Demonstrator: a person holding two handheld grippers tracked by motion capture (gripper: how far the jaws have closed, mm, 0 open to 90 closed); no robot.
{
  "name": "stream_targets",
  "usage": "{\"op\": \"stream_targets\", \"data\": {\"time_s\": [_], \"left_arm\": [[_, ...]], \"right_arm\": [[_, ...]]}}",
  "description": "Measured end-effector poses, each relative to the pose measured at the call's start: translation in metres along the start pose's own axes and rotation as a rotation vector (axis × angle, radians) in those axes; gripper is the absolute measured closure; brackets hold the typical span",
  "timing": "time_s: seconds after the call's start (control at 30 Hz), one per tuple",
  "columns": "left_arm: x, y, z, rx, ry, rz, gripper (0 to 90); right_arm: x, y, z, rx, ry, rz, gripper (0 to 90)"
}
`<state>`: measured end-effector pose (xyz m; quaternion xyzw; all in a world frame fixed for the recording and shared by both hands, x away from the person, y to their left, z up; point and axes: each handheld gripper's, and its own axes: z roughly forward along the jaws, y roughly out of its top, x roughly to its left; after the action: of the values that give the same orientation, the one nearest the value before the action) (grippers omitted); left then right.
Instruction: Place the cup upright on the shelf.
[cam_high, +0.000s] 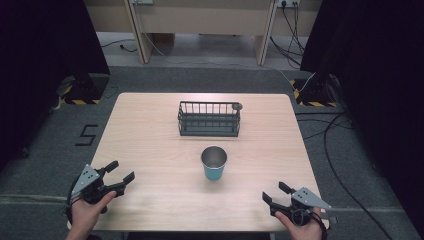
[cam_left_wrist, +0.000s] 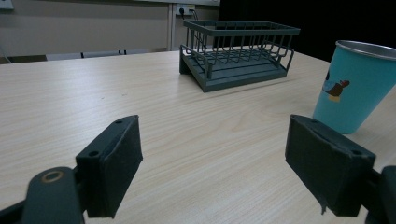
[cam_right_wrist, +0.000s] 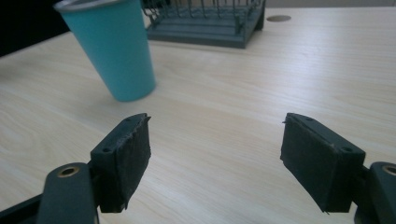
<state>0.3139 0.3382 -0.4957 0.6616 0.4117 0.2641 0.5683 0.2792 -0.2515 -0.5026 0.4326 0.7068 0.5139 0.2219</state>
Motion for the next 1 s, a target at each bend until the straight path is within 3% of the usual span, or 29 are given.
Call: {"op": "stream_targets", "data": {"time_s": [0.2, 0.7, 1.0], "left_arm": [[0.000, -0.001, 0.001, 0.002, -0.014, -0.004, 18.1], [-0.001, -0.001, 0.001, 0.012, -0.024, -0.005, 18.0], [-0.001, -0.001, 0.001, 0.011, -0.027, -0.004, 18.0]], "right_arm": [[0.015, 0.008, 0.014, -0.039, 0.022, -0.043, 24.7], [0.036, 0.029, 0.050, -0.038, 0.099, -0.072, 23.1], [0.051, 0.043, 0.080, -0.014, 0.163, -0.130, 22.0]]}}
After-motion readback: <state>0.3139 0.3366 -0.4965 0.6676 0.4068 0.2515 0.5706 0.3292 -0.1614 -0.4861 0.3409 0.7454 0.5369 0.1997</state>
